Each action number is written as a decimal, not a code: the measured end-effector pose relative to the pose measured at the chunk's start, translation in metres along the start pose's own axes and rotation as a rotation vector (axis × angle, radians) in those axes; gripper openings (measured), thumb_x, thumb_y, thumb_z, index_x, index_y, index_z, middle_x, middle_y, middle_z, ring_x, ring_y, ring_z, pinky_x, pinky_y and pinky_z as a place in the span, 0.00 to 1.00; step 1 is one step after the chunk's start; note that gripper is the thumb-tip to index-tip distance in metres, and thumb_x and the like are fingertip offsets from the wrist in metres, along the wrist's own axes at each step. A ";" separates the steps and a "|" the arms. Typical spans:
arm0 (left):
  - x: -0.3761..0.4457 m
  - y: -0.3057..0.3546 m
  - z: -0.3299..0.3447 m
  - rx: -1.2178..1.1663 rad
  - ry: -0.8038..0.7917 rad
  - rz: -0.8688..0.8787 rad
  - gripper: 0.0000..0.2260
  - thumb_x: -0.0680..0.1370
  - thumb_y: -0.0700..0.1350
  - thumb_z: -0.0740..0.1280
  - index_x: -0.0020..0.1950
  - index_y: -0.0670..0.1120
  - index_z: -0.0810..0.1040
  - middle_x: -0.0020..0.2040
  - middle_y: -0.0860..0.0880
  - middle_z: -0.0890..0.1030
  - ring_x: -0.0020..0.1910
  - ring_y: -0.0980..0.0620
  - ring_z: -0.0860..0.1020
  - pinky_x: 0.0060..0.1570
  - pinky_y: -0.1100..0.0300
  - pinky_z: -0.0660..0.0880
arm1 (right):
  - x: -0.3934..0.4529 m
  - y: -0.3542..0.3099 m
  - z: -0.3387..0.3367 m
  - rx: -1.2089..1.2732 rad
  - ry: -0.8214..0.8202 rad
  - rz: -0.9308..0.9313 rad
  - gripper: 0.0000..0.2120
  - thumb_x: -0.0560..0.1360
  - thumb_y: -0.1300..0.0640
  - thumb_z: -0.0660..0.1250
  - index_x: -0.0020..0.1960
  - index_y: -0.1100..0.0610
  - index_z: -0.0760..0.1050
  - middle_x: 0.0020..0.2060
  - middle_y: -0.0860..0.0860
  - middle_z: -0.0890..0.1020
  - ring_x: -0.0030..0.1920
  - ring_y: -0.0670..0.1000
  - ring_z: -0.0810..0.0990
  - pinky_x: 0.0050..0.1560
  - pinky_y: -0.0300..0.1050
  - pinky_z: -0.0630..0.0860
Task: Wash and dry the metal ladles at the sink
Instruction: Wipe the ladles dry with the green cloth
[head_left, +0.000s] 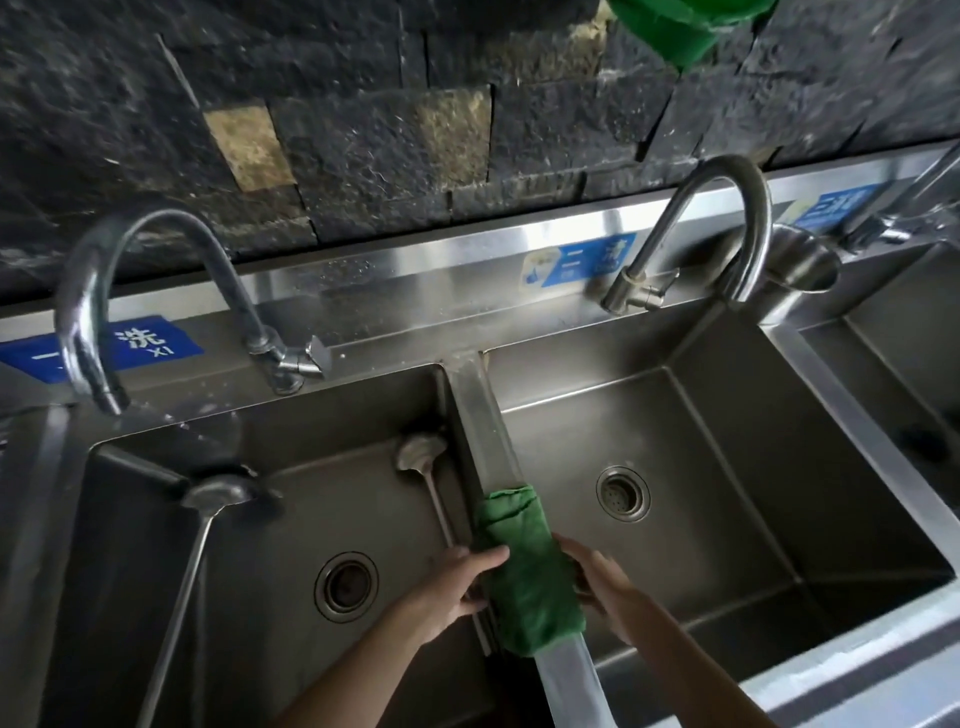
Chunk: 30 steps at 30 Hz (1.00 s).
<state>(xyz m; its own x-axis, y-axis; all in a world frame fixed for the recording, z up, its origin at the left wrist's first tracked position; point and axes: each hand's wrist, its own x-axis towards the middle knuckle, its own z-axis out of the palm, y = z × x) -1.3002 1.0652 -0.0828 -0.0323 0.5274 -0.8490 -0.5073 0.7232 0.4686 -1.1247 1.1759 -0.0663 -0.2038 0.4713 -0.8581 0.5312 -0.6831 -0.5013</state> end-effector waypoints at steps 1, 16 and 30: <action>0.001 -0.001 -0.001 -0.019 -0.005 0.005 0.21 0.71 0.50 0.77 0.61 0.46 0.80 0.61 0.49 0.83 0.62 0.50 0.78 0.67 0.43 0.71 | 0.002 0.001 -0.004 0.014 -0.021 -0.022 0.13 0.77 0.50 0.71 0.46 0.60 0.84 0.35 0.52 0.87 0.39 0.56 0.87 0.50 0.47 0.81; -0.021 0.025 -0.016 0.217 0.065 0.326 0.49 0.61 0.47 0.84 0.71 0.61 0.57 0.66 0.47 0.73 0.63 0.49 0.76 0.64 0.48 0.75 | -0.021 -0.039 -0.040 -0.217 -0.152 -0.473 0.30 0.75 0.61 0.75 0.69 0.38 0.70 0.53 0.56 0.87 0.53 0.59 0.86 0.56 0.57 0.83; -0.066 0.090 -0.062 1.062 0.354 0.857 0.16 0.72 0.58 0.72 0.48 0.46 0.86 0.65 0.51 0.67 0.67 0.54 0.65 0.68 0.54 0.63 | -0.047 -0.106 0.004 -0.769 0.019 -0.864 0.14 0.64 0.42 0.79 0.45 0.47 0.81 0.59 0.41 0.78 0.57 0.41 0.77 0.58 0.43 0.76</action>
<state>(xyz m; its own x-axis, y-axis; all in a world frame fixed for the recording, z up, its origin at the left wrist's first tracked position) -1.3973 1.0674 0.0005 -0.2881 0.9454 -0.1520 0.6564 0.3106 0.6875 -1.1747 1.2243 0.0272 -0.7341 0.6284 -0.2575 0.5825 0.3876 -0.7145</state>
